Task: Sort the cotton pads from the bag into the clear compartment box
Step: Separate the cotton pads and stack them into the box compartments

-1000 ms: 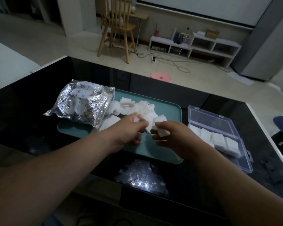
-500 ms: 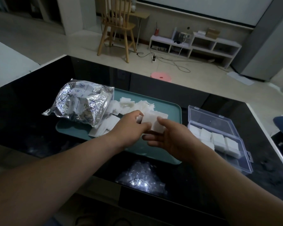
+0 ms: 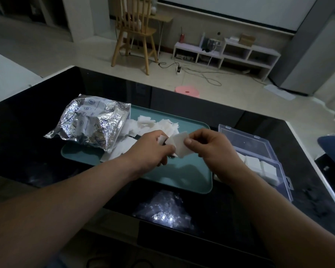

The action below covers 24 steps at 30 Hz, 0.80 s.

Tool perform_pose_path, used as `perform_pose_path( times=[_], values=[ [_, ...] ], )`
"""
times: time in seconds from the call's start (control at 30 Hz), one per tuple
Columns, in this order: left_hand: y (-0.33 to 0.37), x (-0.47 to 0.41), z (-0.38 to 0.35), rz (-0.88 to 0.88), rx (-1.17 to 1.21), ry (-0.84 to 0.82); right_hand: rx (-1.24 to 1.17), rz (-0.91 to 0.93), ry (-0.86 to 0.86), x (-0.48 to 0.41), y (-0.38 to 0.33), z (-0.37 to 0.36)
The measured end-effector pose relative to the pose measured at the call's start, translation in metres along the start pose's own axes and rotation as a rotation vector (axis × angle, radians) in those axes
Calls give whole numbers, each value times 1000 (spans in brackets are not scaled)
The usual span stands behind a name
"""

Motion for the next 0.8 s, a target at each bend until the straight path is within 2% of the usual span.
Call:
perform_pose_path(
  times=[0.27,0.47,0.53,0.63,0.7,0.8],
  values=[
    [8,4,-1,-47,-63,-99,160,-13,-26,2,1,-7],
    [11,5,-2,-85,-134,-131,121,-94,-90,3,5,-7],
    [8,4,-2,-67,-86,-108,35,-138,-57,1,9,-2],
    [3,-1,4,-5,67,-34,-307,-248,29,0,14,6],
    [0,-2,5,39,161,-7,-539,-319,14,2,14,2],
    [1,-2,1,53,206,-30,-626,-367,-57,8,11,-12]
  ],
)
Point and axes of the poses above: each hand's wrist, its own x-axis away from the middle knuckle, its own z-axis out of the back of the hand, y = z × x, the point moved 6 cm from there along -x, towards the middle knuckle, and after that the axes turned 5 degrees about -x, right-handed, at the moved point
